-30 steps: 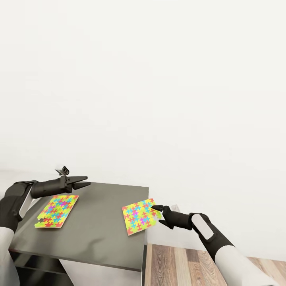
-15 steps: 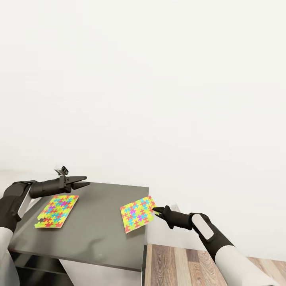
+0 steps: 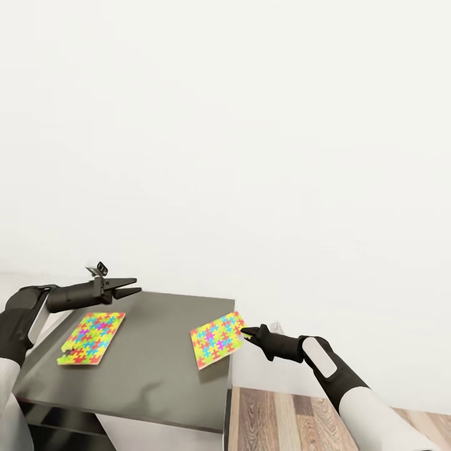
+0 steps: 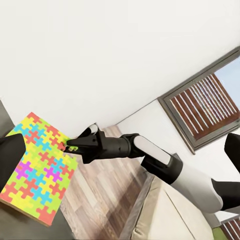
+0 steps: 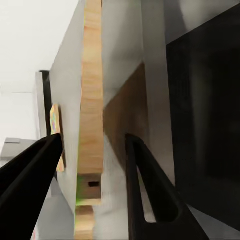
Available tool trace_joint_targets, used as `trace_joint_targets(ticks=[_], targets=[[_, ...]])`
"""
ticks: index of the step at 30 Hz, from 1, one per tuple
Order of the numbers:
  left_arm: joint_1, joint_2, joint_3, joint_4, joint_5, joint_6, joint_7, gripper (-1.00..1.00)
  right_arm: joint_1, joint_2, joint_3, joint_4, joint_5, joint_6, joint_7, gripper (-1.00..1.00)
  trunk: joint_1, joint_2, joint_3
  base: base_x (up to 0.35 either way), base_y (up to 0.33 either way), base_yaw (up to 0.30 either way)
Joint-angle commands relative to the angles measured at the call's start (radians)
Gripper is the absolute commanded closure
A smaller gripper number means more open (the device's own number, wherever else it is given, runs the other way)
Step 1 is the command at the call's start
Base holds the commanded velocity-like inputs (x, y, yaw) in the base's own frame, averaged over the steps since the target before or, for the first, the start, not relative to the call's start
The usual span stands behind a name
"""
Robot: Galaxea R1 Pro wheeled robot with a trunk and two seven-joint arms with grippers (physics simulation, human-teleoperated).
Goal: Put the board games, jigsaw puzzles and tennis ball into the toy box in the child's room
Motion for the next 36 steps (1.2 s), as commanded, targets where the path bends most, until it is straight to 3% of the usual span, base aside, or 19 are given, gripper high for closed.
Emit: trace_joint_targets(ticks=[1, 15, 23, 28, 36], targets=[[-0.001, 0.0, -0.001, 0.001, -0.001, 0.01, -0.004, -1.0, -0.001, -0.001, 0.004, 0.0, 0.004, 0.0, 0.006, 1.0, -0.004, 0.007, 0.002, 0.0, 0.0, 0.0], [0.021, 0.0, -0.005, 0.011, -0.005, 0.002, -0.004, -1.0, -0.001, -0.003, 0.004, -0.011, 0.003, 0.002, 0.011, 1.0, -0.058, 0.105, 0.046, 0.0, 0.0, 0.0], [0.038, 0.005, -0.004, 0.017, -0.013, 0.0, -0.004, -1.0, -0.001, -0.01, 0.004, -0.013, 0.001, 0.011, 0.078, 1.0, -0.088, 0.161, 0.071, 0.0, 0.0, 0.0], [0.041, 0.034, -0.005, 0.024, -0.019, 0.002, -0.004, -1.0, -0.001, -0.011, 0.003, -0.013, 0.002, 0.014, 0.09, 1.0, -0.107, 0.196, 0.087, 0.0, 0.0, 0.0], [0.041, 0.044, -0.006, 0.027, -0.02, 0.004, -0.004, -1.0, 0.005, -0.004, -0.01, -0.013, -0.006, -0.002, 0.104, 1.0, -0.138, 0.252, 0.112, 0.0, 0.0, 0.0]])
